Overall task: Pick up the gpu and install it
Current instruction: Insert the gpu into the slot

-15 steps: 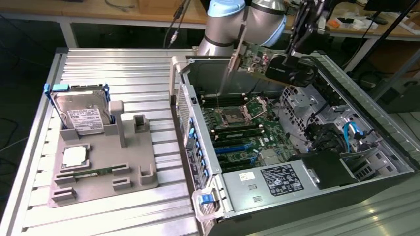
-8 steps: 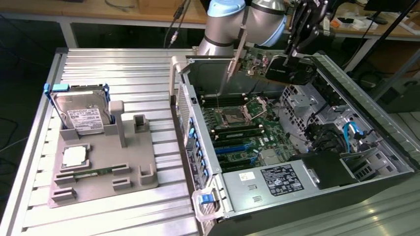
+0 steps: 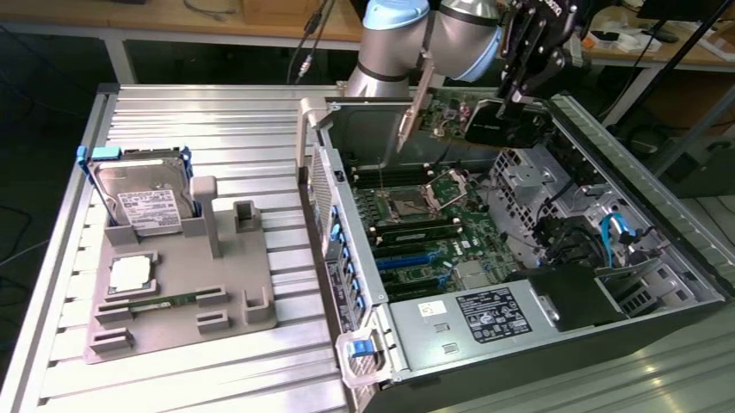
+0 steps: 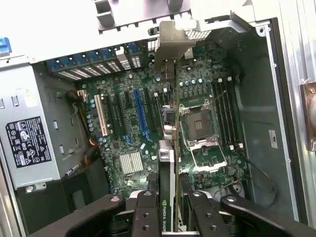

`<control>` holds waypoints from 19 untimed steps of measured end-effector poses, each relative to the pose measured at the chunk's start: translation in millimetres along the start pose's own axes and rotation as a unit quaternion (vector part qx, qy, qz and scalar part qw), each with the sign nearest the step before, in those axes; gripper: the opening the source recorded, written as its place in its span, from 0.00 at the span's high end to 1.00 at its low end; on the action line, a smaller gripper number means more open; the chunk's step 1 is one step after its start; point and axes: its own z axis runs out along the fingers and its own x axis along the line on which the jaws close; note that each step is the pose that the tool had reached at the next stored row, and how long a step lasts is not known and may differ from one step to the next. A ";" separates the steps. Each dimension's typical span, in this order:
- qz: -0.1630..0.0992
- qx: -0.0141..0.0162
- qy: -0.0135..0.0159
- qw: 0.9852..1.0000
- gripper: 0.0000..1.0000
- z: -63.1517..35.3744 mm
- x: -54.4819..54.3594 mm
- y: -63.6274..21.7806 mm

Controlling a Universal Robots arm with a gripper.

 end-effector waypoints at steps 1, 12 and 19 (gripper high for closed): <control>-0.002 0.000 0.000 1.000 0.73 1.2 0.2 -0.1; -0.028 -0.001 0.000 1.000 0.73 19.7 1.3 -1.2; -0.092 0.000 0.000 0.996 0.73 22.4 1.4 -1.2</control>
